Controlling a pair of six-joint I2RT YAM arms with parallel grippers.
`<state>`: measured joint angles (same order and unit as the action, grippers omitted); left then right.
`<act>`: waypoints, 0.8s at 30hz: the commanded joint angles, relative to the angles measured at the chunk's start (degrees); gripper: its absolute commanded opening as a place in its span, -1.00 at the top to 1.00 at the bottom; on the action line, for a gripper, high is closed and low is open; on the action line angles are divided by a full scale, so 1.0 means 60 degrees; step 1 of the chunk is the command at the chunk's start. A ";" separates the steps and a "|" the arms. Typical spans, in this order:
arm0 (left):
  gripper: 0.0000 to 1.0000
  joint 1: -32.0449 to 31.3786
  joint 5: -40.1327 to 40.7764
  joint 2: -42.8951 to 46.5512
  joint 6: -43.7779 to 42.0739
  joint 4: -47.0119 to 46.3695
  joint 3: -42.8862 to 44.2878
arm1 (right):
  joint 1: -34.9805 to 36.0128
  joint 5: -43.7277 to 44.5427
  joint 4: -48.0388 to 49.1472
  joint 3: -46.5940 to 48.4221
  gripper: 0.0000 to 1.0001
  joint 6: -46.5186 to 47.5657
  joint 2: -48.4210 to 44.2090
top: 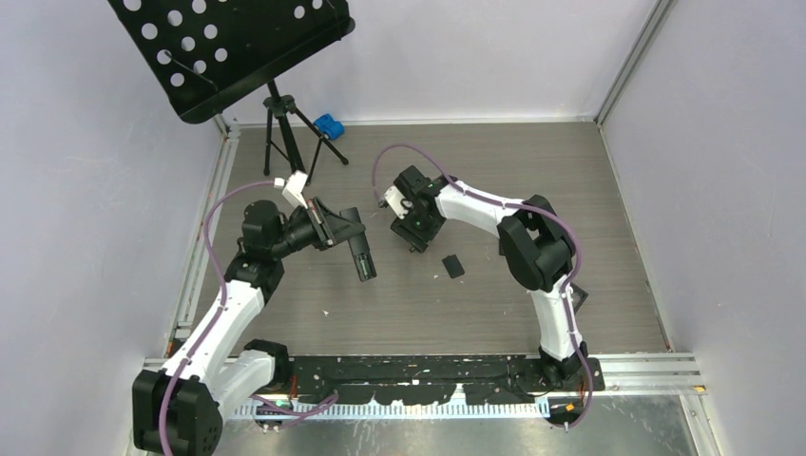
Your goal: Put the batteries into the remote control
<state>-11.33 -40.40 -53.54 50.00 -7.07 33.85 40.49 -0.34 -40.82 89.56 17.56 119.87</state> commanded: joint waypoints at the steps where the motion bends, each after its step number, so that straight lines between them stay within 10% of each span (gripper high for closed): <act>1: 1.00 0.0086 -0.0356 -0.0063 0.0189 -0.0594 0.0482 | -0.0055 -0.1060 -0.0349 0.0645 -0.18 0.0620 0.0456; 12: 1.00 0.0116 -0.0394 -0.0159 0.0266 -0.0594 0.0541 | -0.0056 -0.1654 -0.0317 0.1505 -0.09 0.0806 0.1246; 21: 1.00 0.0130 -0.0356 -0.0236 0.0294 -0.0643 0.0458 | -0.0055 -0.1083 -0.0656 0.1458 0.93 0.0238 0.1261; 24: 1.00 0.0131 -0.0342 -0.0301 0.0344 -0.0730 0.0406 | -0.0069 -0.0947 -0.0628 0.1405 0.99 -0.0348 0.1010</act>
<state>-10.85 -41.30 -55.00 51.11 -7.51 34.59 39.94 -7.73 -42.46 98.17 19.51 125.75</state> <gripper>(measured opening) 0.179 0.052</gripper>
